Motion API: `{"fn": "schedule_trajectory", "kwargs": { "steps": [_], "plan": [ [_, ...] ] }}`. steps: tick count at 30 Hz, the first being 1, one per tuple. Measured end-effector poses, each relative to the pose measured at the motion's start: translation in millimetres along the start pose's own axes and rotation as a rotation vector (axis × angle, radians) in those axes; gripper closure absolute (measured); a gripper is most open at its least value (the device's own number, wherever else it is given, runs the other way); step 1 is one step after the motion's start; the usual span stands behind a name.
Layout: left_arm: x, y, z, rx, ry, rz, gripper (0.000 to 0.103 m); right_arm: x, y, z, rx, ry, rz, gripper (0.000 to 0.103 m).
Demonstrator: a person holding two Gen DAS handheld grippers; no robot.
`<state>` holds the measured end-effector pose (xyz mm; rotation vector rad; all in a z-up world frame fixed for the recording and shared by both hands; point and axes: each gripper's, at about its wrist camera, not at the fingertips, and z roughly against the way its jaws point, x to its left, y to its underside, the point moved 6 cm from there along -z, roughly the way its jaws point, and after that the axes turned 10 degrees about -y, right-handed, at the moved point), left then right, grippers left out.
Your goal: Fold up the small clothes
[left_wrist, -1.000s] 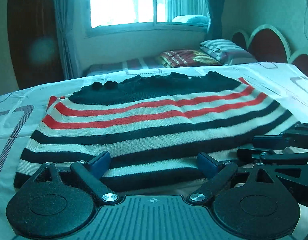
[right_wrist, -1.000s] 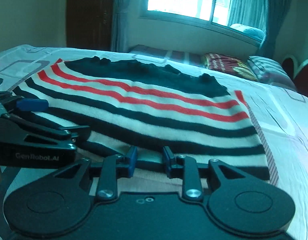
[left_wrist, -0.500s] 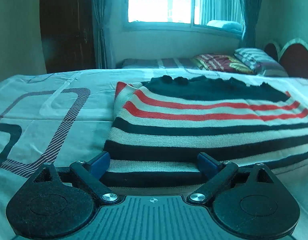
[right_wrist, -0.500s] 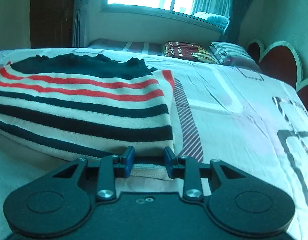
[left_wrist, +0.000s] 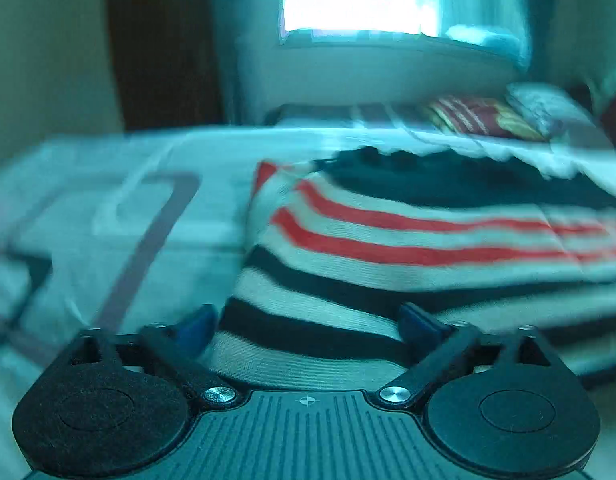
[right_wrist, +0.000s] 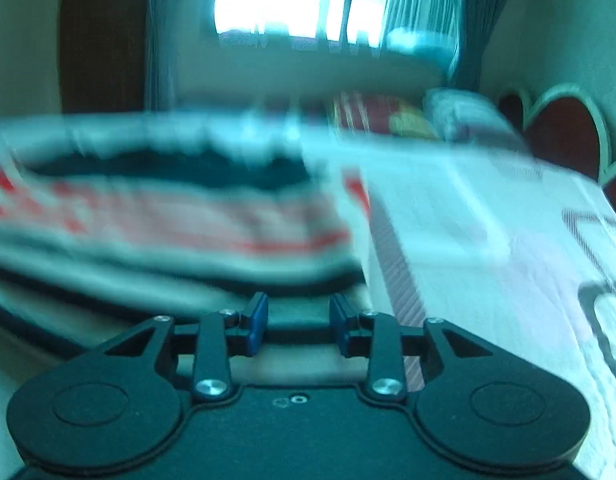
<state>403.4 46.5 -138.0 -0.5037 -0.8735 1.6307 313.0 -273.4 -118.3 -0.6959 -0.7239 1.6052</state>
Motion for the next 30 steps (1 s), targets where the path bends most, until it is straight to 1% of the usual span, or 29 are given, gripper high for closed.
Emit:
{"fn": "schedule_trajectory", "kwargs": {
  "steps": [1, 2, 3, 4, 6, 7, 8, 9, 10, 11, 12, 13, 14, 15, 16, 17, 19, 21, 22, 24, 25, 26, 28, 30],
  "plan": [
    [3, -3, -1, 0.020, 0.004, 0.012, 0.000, 0, 0, 0, -0.007, -0.002, 0.009, 0.069],
    [6, -8, 1, 0.018, -0.031, -0.003, 0.001, 0, -1, 1, -0.002, -0.005, 0.017, 0.069],
    [6, -14, 7, -0.010, -0.063, -0.020, 0.007, 0, -4, 3, 0.004, -0.009, 0.020, 0.069],
    [6, -20, 14, -0.040, -0.050, -0.012, 0.007, -1, -7, 7, -0.006, -0.014, 0.011, 0.070],
    [-1, -32, 29, -0.099, 0.031, 0.026, 0.007, -4, -15, 13, -0.047, -0.025, -0.021, 0.069],
    [-8, -34, 36, -0.128, 0.066, 0.012, 0.007, -3, -18, 15, -0.062, -0.037, -0.031, 0.069],
    [-20, -35, 40, -0.151, 0.095, -0.027, 0.007, -1, -21, 15, -0.075, -0.057, -0.035, 0.069],
    [-30, -33, 39, -0.148, 0.117, -0.067, 0.007, 3, -23, 15, -0.087, -0.075, -0.033, 0.069],
    [-39, -28, 34, -0.124, 0.139, -0.103, 0.007, 10, -24, 14, -0.092, -0.092, -0.016, 0.068],
    [-47, -22, 25, -0.088, 0.149, -0.131, 0.007, 16, -23, 12, -0.086, -0.105, 0.010, 0.066],
    [-50, -13, 14, -0.043, 0.150, -0.144, 0.003, 22, -20, 7, -0.073, -0.113, 0.035, 0.065],
    [-47, -9, 8, -0.043, 0.162, -0.109, 0.000, 24, -15, 0, -0.048, -0.123, 0.046, 0.054],
    [-43, -8, 5, -0.030, 0.179, -0.083, 0.000, 24, -9, -7, -0.025, -0.118, 0.041, 0.047],
    [-42, -10, 3, -0.018, 0.185, -0.087, 0.000, 18, -6, -6, -0.050, -0.136, 0.000, 0.045],
    [-42, -12, 3, -0.008, 0.183, -0.100, 0.000, 13, -6, -7, -0.047, -0.160, -0.056, 0.045],
    [-43, -13, 2, -0.002, 0.185, -0.106, 0.000, 10, -7, -7, -0.042, -0.170, -0.084, 0.045],
    [-41, -12, 2, -0.016, 0.202, -0.109, 0.000, 13, -9, -7, -0.035, -0.156, -0.070, 0.044],
    [-38, -13, 12, -0.022, 0.199, -0.118, 0.000, 16, -10, -4, -0.029, -0.132, -0.061, 0.045],
    [-34, -12, 20, -0.032, 0.185, -0.129, 0.000, 15, -12, 1, -0.031, -0.122, -0.072, 0.047],
    [-23, -7, 41, -0.071, 0.164, -0.132, 0.000, 10, -14, 18, -0.073, -0.125, -0.093, 0.048],
    [-14, -3, 49, -0.070, 0.162, -0.114, 0.000, 8, -13, 25, -0.083, -0.130, -0.103, 0.051],
    [-4, 4, 57, -0.060, 0.164, -0.083, 0.000, 5, -12, 31, -0.084, -0.133, -0.120, 0.060],
    [12, 18, 67, -0.026, 0.203, -0.004, 0.000, 0, -6, 40, -0.077, -0.136, -0.151, 0.064],
    [25, 32, 67, 0.029, 0.231, 0.098, 0.011, -2, -1, 48, -0.073, -0.157, -0.172, 0.070]
  ]
}}
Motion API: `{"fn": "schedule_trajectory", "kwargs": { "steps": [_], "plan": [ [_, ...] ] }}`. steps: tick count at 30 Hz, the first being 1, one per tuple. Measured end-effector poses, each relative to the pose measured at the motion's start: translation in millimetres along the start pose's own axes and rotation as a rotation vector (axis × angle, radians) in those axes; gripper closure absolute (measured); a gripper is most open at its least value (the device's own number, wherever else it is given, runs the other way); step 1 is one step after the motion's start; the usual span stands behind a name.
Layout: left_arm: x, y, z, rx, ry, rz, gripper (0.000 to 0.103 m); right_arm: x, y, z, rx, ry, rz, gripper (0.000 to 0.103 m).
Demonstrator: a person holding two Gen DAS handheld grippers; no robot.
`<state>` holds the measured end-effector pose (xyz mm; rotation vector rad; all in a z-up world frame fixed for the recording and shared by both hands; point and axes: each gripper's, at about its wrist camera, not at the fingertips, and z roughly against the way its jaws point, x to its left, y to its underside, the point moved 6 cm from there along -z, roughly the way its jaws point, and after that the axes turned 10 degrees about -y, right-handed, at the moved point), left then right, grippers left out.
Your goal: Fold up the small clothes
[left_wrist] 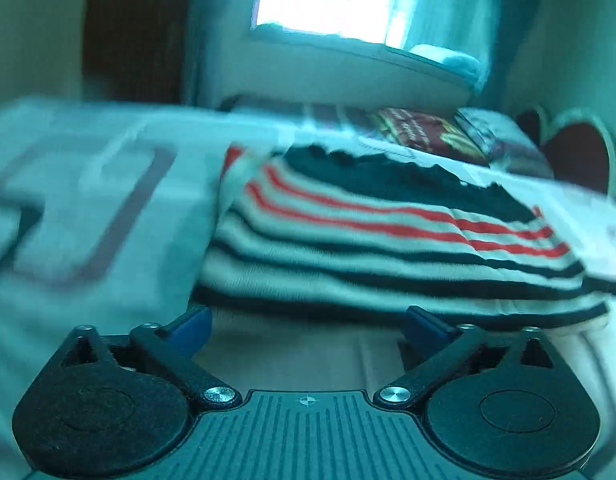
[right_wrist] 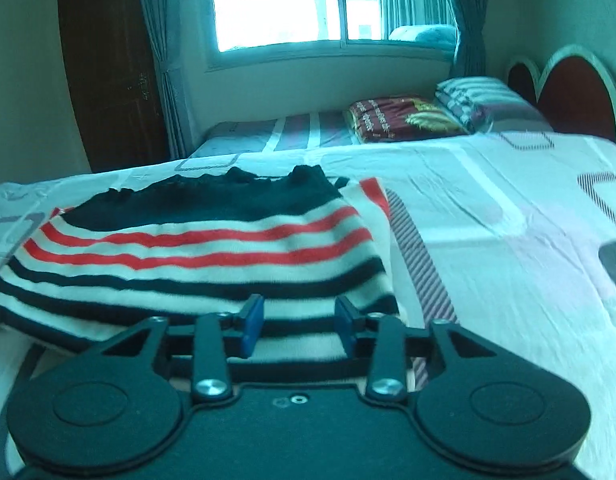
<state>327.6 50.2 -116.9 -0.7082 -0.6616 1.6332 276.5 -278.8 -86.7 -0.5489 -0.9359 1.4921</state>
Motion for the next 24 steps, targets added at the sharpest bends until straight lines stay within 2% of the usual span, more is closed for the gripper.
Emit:
{"fn": "schedule_trajectory", "kwargs": {
  "steps": [1, 3, 7, 9, 10, 12, 14, 17, 19, 21, 22, 24],
  "plan": [
    [4, 6, -4, 0.027, 0.032, 0.053, 0.012, 1, 1, 3, 0.003, -0.011, -0.007, 0.076],
    [14, 12, -15, 0.062, 0.057, 0.175, 0.015, 5, 3, 6, 0.007, -0.035, -0.021, 0.078],
    [29, 3, -32, 0.040, 0.119, 0.405, 0.015, 13, 1, 6, 0.009, -0.107, -0.079, 0.080],
    [37, -2, -42, 0.042, 0.149, 0.519, 0.015, 18, -3, 2, 0.014, -0.128, -0.083, 0.088],
    [40, -3, -47, 0.041, 0.164, 0.583, 0.015, 20, -5, -1, 0.021, -0.146, -0.088, 0.098],
    [45, -6, -57, 0.033, 0.188, 0.676, 0.016, 23, -12, -11, 0.030, -0.161, -0.103, 0.101],
    [44, -8, -67, 0.022, 0.171, 0.692, 0.026, 26, -19, -22, 0.031, -0.186, -0.131, 0.101],
    [40, -12, -78, 0.005, 0.170, 0.698, 0.030, 33, -29, -45, 0.050, -0.241, -0.176, 0.101],
    [40, -16, -84, -0.001, 0.170, 0.687, 0.036, 42, -32, -62, 0.071, -0.268, -0.180, 0.101],
    [43, -16, -91, 0.010, 0.159, 0.692, 0.061, 53, -33, -77, 0.094, -0.295, -0.170, 0.101],
    [47, -16, -94, 0.018, 0.155, 0.705, 0.068, 58, -33, -84, 0.102, -0.304, -0.163, 0.101],
    [55, -13, -101, 0.030, 0.184, 0.745, 0.072, 68, -31, -94, 0.118, -0.332, -0.154, 0.101]
  ]
}}
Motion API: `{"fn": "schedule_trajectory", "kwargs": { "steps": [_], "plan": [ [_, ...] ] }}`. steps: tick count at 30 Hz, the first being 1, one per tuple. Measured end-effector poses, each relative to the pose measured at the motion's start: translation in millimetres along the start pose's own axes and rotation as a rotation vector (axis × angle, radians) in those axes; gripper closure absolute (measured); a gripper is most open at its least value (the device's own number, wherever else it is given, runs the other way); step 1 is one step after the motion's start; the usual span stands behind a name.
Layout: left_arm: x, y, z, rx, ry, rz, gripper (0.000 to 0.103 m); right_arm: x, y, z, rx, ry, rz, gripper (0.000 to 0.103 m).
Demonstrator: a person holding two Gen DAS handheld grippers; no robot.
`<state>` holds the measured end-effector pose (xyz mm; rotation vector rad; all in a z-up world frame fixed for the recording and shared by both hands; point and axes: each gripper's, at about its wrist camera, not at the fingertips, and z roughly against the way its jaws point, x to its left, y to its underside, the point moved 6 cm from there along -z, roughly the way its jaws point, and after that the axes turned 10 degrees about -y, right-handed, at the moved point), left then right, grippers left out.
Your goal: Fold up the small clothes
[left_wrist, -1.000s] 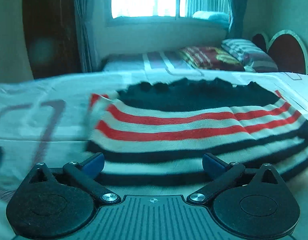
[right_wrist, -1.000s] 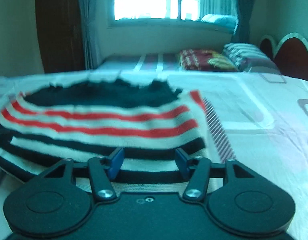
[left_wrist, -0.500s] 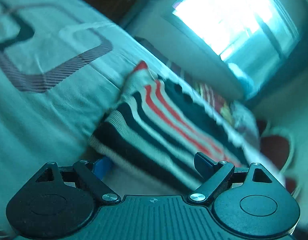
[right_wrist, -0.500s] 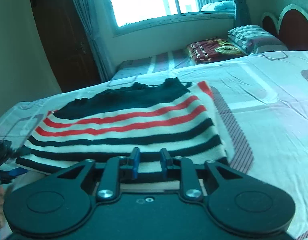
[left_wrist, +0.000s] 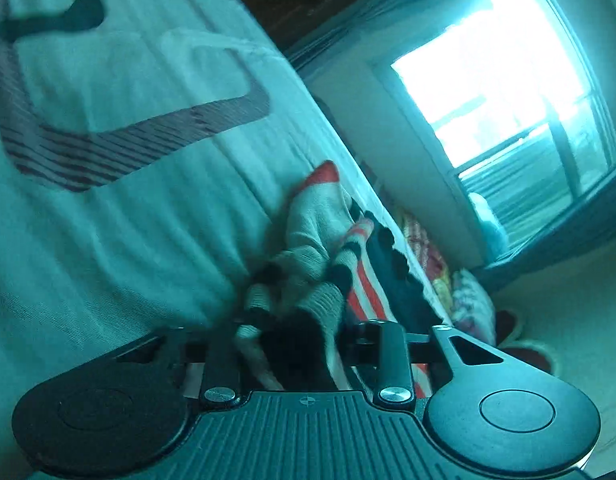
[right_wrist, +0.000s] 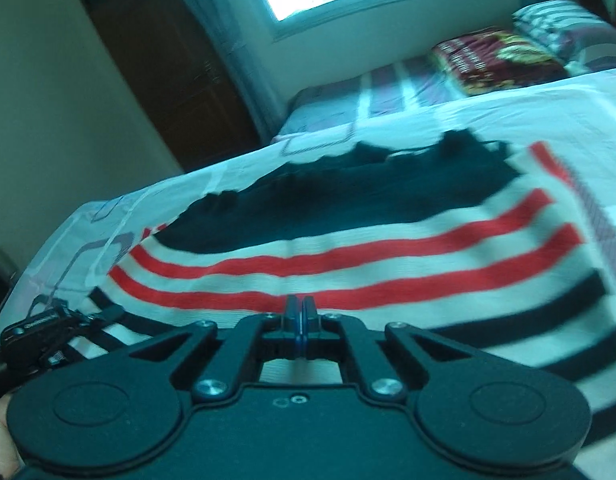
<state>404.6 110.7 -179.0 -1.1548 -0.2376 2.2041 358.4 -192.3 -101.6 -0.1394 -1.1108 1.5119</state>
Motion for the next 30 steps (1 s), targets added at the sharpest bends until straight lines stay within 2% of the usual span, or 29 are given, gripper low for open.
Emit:
{"fn": "schedule_trajectory", "kwargs": {
  "steps": [3, 5, 9, 14, 17, 19, 22, 24, 26, 30],
  "plan": [
    [-1, 2, 2, -0.004, 0.013, -0.048, 0.072, 6, 3, -14, 0.022, -0.009, 0.016, 0.101],
    [2, 0, 2, -0.001, 0.031, -0.028, 0.072, 1, 8, -23, 0.054, 0.027, 0.013, 0.103],
    [-2, -3, -3, 0.012, 0.017, -0.051, 0.072, -3, 10, -22, 0.025, 0.006, -0.031, 0.103],
    [-3, -7, -3, 0.017, 0.033, -0.082, 0.076, -3, 10, -21, 0.037, 0.008, -0.014, 0.103],
    [-9, -13, 4, 0.009, 0.077, -0.077, 0.080, -1, 10, -25, 0.041, 0.024, 0.035, 0.103],
    [-16, -18, 14, 0.003, 0.113, -0.072, 0.080, -2, 9, -26, 0.044, 0.030, 0.018, 0.103],
    [-38, -26, 21, 0.002, 0.141, -0.126, 0.080, 3, 9, -26, 0.047, 0.059, 0.032, 0.103],
    [-65, -29, 29, -0.019, 0.162, -0.220, 0.080, 9, 13, -27, 0.038, 0.094, 0.091, 0.103],
    [-95, -28, 35, -0.010, 0.211, -0.271, 0.080, 12, 17, -26, 0.016, 0.111, 0.129, 0.103],
    [-166, -3, 48, 0.011, 0.275, -0.444, 0.080, 2, 15, -22, -0.007, 0.068, 0.047, 0.103]
  ]
}}
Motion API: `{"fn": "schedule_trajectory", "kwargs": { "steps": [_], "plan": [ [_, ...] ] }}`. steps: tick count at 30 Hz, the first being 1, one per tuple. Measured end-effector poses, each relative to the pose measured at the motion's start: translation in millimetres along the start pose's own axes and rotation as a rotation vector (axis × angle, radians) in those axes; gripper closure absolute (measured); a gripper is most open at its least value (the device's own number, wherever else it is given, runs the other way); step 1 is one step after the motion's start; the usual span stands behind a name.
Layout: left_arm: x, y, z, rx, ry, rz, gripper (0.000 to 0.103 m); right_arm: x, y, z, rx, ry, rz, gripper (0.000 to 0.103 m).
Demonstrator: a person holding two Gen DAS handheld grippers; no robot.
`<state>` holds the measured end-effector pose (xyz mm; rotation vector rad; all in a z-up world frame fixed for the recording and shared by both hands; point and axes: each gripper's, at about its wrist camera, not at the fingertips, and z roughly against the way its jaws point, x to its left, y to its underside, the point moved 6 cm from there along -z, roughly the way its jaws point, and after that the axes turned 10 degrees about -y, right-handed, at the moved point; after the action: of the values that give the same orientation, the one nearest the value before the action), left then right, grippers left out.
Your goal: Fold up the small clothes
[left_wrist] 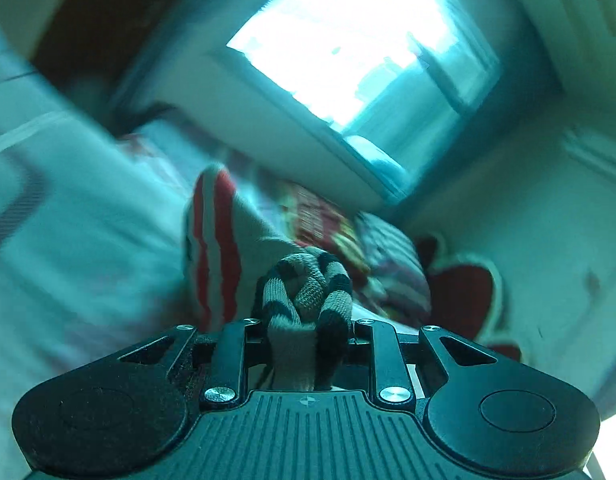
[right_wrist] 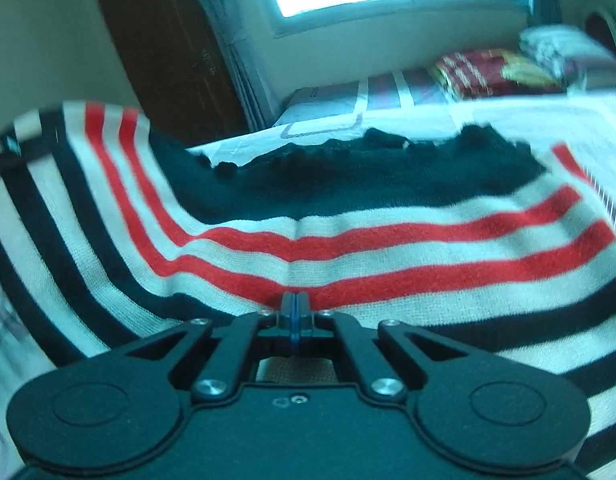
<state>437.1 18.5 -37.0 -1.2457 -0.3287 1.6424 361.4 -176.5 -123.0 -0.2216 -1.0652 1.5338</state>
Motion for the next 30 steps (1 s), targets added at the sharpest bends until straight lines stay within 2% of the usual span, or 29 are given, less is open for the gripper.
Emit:
{"fn": "schedule_trajectory", "kwargs": {
  "steps": [2, 3, 4, 5, 7, 9, 10, 11, 12, 13, 14, 16, 18, 19, 21, 23, 25, 27, 30],
  "plan": [
    [-42, 7, -9, 0.026, 0.030, -0.093, 0.080, -10, -4, 5, -0.003, -0.051, -0.096, 0.103],
    [-60, 12, -15, 0.045, 0.045, -0.134, 0.080, -18, -7, 12, -0.023, -0.076, -0.162, 0.103],
    [-77, 20, -21, 0.069, 0.059, -0.174, 0.080, -32, -9, 28, -0.077, -0.079, -0.244, 0.099],
    [-94, 31, -30, 0.103, 0.069, -0.221, 0.080, -49, -10, 46, -0.135, -0.064, -0.323, 0.088],
    [-121, 61, -54, 0.187, 0.055, -0.305, 0.080, -85, -6, 83, -0.212, -0.033, -0.454, 0.079],
    [-141, 108, -84, 0.326, -0.004, -0.424, 0.079, -120, 1, 116, -0.262, -0.022, -0.569, 0.062],
    [-150, 133, -94, 0.372, -0.039, -0.513, 0.075, -135, 4, 129, -0.278, -0.042, -0.618, 0.051],
    [-157, 149, -94, 0.365, -0.069, -0.605, 0.065, -147, 6, 142, -0.304, -0.095, -0.662, 0.051],
    [-166, 155, -84, 0.327, -0.065, -0.663, 0.047, -155, 6, 154, -0.320, -0.121, -0.689, 0.049],
    [-173, 153, -72, 0.310, -0.023, -0.675, 0.036, -160, 5, 165, -0.326, -0.119, -0.688, 0.039],
    [-175, 147, -54, 0.290, 0.027, -0.655, 0.027, -161, 2, 174, -0.332, -0.120, -0.671, 0.032],
    [-169, 122, -20, 0.243, 0.092, -0.575, 0.026, -157, -3, 186, -0.334, -0.177, -0.647, 0.031],
    [-146, 90, 2, 0.197, 0.105, -0.471, 0.026, -147, -7, 184, -0.302, -0.245, -0.640, 0.031],
    [-128, 75, 6, 0.161, 0.082, -0.421, 0.026, -142, -8, 179, -0.277, -0.273, -0.639, 0.031],
    [-87, 51, 7, 0.114, -0.030, -0.358, 0.026, -129, -8, 165, -0.210, -0.329, -0.647, 0.031],
    [-56, 37, -11, 0.134, -0.107, -0.335, 0.026, -121, -2, 147, -0.159, -0.331, -0.659, 0.029],
    [-36, 40, -26, 0.200, -0.156, -0.316, 0.026, -120, 1, 128, -0.121, -0.351, -0.688, 0.029],
    [-30, 55, -33, 0.229, -0.175, -0.327, 0.026, -120, 1, 111, -0.091, -0.396, -0.730, 0.029],
    [-27, 72, -36, 0.242, -0.181, -0.334, 0.026, -119, -2, 85, -0.048, -0.401, -0.737, 0.033]
  ]
}}
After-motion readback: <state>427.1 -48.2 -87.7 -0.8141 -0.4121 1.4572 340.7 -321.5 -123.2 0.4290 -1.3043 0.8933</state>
